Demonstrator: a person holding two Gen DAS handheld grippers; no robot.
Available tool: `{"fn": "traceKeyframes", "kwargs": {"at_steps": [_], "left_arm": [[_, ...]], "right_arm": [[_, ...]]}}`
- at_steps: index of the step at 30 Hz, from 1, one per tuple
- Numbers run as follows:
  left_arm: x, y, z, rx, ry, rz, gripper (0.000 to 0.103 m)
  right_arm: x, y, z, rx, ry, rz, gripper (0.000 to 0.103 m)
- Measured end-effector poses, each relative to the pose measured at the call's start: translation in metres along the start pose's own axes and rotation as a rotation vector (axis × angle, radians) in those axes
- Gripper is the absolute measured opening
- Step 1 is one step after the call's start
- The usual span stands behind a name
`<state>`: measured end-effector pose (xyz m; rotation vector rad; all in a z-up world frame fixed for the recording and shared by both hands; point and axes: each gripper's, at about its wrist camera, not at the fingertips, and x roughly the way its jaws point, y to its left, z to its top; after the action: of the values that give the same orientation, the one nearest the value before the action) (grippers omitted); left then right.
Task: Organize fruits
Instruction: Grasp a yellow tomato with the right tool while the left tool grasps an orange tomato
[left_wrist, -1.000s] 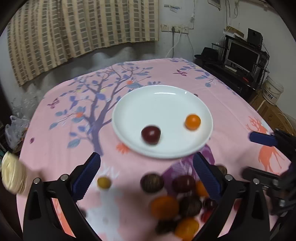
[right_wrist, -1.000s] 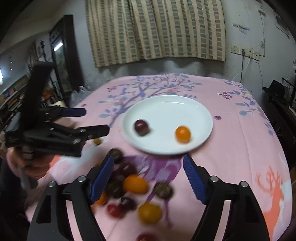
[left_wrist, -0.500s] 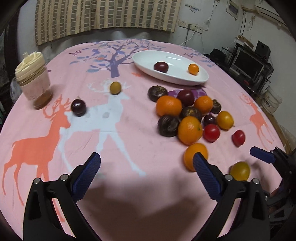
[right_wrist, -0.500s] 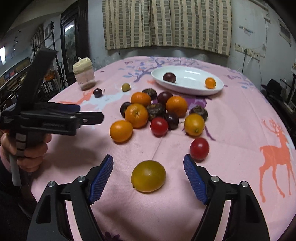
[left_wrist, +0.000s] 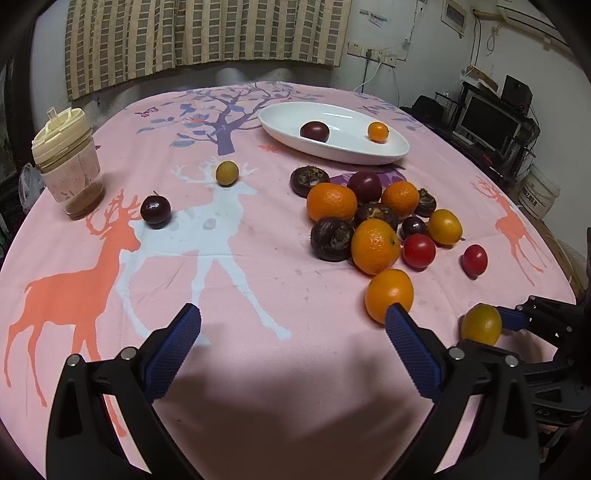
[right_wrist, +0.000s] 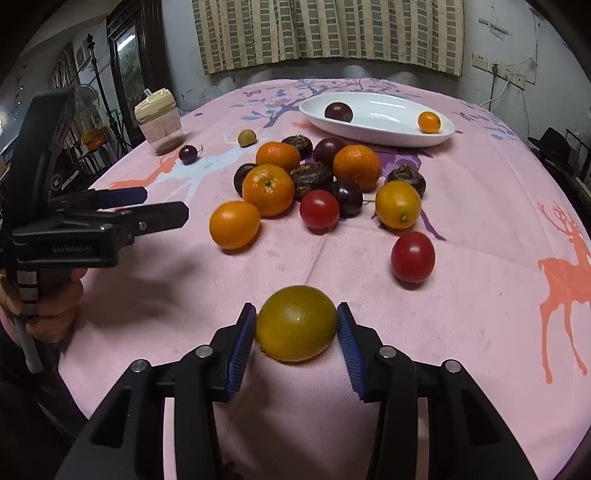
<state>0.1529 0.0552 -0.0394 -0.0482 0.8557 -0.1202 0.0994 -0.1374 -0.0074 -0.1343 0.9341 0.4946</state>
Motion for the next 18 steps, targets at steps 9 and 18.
{"fn": "traceKeyframes", "kwargs": {"at_steps": [9, 18], "left_arm": [[0.000, -0.030, 0.003, 0.103, -0.013, -0.043, 0.098], [0.020, -0.055, 0.016, 0.142, 0.029, -0.099, 0.075]], "right_arm": [[-0.002, -0.026, -0.002, 0.160, -0.029, 0.096, 0.040], [-0.002, -0.031, -0.001, 0.185, -0.031, 0.115, 0.040]]}}
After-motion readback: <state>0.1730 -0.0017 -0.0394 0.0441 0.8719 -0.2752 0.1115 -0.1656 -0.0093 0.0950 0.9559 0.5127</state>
